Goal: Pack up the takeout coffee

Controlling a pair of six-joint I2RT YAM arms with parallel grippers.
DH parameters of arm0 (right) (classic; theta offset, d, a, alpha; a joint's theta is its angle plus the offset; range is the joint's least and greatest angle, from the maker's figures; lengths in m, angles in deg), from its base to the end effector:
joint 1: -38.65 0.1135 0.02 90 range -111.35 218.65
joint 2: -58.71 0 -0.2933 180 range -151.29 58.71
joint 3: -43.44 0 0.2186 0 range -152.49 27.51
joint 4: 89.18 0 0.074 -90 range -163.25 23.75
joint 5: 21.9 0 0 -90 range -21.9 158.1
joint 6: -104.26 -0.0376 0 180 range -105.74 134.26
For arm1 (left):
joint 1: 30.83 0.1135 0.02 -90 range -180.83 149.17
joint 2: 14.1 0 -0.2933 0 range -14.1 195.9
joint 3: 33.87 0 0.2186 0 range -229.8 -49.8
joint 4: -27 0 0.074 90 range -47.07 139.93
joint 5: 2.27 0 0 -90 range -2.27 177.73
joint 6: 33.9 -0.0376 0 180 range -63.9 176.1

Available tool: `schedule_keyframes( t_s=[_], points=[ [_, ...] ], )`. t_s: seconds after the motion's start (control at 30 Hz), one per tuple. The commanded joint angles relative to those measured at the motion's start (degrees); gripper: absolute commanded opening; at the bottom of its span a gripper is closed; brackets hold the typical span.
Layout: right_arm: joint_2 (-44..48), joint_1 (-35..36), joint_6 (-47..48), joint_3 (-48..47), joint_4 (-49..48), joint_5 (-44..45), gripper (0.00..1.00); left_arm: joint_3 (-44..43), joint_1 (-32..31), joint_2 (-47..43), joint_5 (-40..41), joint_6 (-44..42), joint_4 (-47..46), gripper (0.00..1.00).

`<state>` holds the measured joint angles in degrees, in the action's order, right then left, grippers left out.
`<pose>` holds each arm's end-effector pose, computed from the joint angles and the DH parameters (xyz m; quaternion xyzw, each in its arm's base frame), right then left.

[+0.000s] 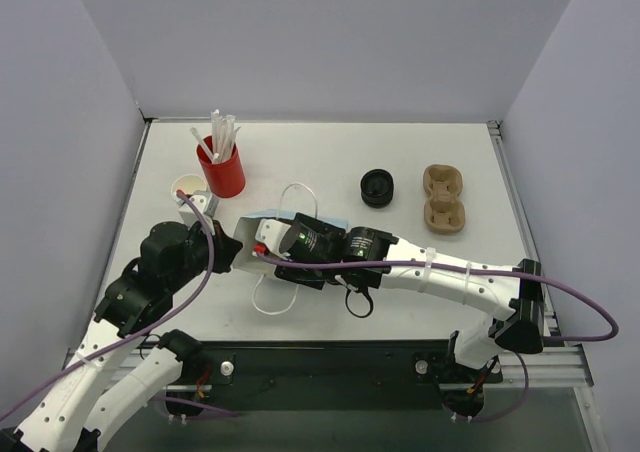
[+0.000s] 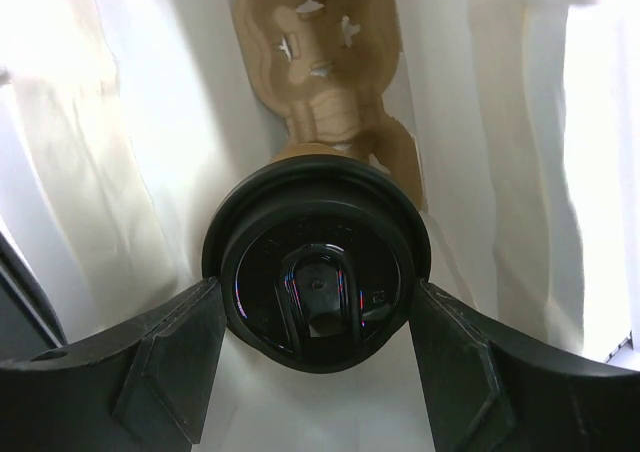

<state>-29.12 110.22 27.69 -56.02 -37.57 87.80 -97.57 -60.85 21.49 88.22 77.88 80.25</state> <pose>0.1090 0.2871 0.3804 -0.5499 0.7072 0.0669 0.4394 0.0654 -0.0374 0.3398 0.0584 0.8420 -0.2310 0.4840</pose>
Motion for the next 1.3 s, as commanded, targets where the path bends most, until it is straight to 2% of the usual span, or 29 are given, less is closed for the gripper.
schedule_keyframes(
  t_s=[0.0, 0.27, 0.47, 0.67, 0.8, 1.27],
  points=[
    [1.6, -2.2, 4.0, 1.2, -3.2, 0.5, 0.39, 0.6, -0.2, -0.1, -2.3, -2.2, -5.7, 0.00],
    [-0.2, -7.8, 9.8, -2.1, -7.5, -2.4, 0.39, 2.5, -0.2, 0.7, -1.3, -9.2, -14.8, 0.00],
    [0.6, -10.0, 16.0, 4.1, -11.9, -5.0, 0.39, 8.6, -0.2, -2.9, -3.8, -7.0, -18.9, 0.00],
    [1.0, -11.1, 22.8, 9.2, -17.3, -8.7, 0.39, 10.6, -0.1, -4.4, -4.1, -5.7, -16.5, 0.00],
    [2.1, -11.2, 30.8, 12.9, -22.5, -12.1, 0.39, 10.5, -0.1, -4.5, -3.4, -4.6, -15.5, 0.00],
    [-3.7, -13.8, 37.6, 11.5, -25.5, -8.7, 0.39, 10.4, 0.0, -4.3, -3.0, -2.6, -14.5, 0.00]
  ],
)
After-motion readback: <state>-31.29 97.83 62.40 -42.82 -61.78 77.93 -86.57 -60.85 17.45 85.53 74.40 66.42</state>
